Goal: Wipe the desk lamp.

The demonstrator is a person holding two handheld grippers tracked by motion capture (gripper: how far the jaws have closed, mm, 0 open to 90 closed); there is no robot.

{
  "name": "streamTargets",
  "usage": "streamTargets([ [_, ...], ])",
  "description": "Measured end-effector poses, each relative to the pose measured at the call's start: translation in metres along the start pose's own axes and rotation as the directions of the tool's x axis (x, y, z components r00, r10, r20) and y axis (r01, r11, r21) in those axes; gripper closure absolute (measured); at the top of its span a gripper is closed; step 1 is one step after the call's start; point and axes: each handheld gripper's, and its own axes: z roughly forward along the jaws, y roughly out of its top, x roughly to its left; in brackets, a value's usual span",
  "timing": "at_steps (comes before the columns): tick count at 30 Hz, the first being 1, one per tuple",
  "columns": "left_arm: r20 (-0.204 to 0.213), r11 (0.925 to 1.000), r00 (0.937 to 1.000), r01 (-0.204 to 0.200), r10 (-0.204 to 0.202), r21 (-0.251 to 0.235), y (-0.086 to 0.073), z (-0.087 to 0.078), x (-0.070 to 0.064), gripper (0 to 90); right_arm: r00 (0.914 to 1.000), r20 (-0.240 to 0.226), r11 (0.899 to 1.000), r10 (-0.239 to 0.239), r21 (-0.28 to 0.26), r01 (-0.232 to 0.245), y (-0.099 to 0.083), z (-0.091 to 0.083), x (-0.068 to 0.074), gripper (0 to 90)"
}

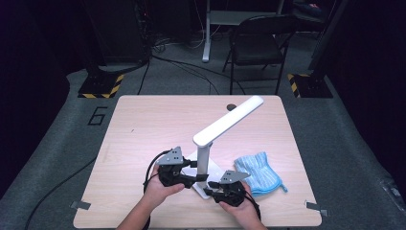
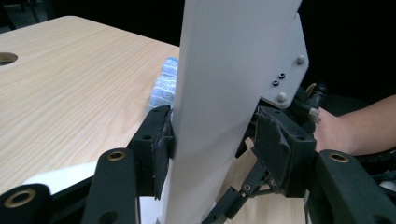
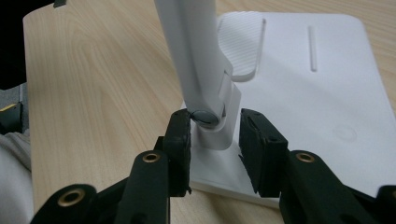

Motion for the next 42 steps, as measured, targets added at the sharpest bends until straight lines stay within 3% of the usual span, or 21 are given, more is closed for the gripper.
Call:
streamTargets([
  [3,0.003,1.0000,1.0000,0.005,-0.005,0.000,0.000,-0.001,0.001,49.2,0.9999,-0.002,1.000,0.013,0.018,-0.012,0.000,-0.002,-0.002,64.3],
  [9,0.003,1.0000,1.0000,0.005,-0.005,-0.006,-0.001,-0.001,0.000,53.0,0.9998,0.011,1.000,0.014,-0.002,-0.014,-0.001,-0.004,-0.008,64.6],
  [11,0.011,1.0000,0.9999,0.004,-0.004,0.000,-0.001,-0.001,-0.001,54.8,0.9991,0.022,0.999,0.035,-0.009,-0.035,-0.001,-0.004,-0.009,65.2],
  [20,-0.011,0.9999,0.9999,-0.003,0.003,0.012,-0.001,-0.001,-0.002,64.0,0.9966,0.044,0.997,0.070,-0.019,-0.069,-0.002,-0.008,-0.017,65.4],
  [28,-0.027,0.9999,0.9996,0.014,-0.014,0.008,-0.003,0.005,-0.002,70.2,0.9956,0.063,0.997,0.070,-0.024,-0.069,-0.001,-0.009,-0.020,65.2],
  [37,-0.043,0.9999,0.9990,0.013,-0.013,0.001,-0.002,0.009,-0.001,70.0,0.9952,0.075,0.998,0.062,-0.028,-0.060,-0.001,-0.009,-0.023,64.4],
  [40,-0.050,0.9994,0.9982,0.033,-0.033,0.000,-0.001,0.010,0.001,71.0,0.9920,0.098,0.996,0.079,-0.042,-0.075,-0.001,-0.009,-0.024,58.1],
  [42,-0.058,0.9998,0.9981,0.022,-0.022,0.004,0.000,0.012,0.000,70.9,0.9912,0.102,0.996,0.085,-0.047,-0.080,-0.001,-0.009,-0.025,52.0],
])
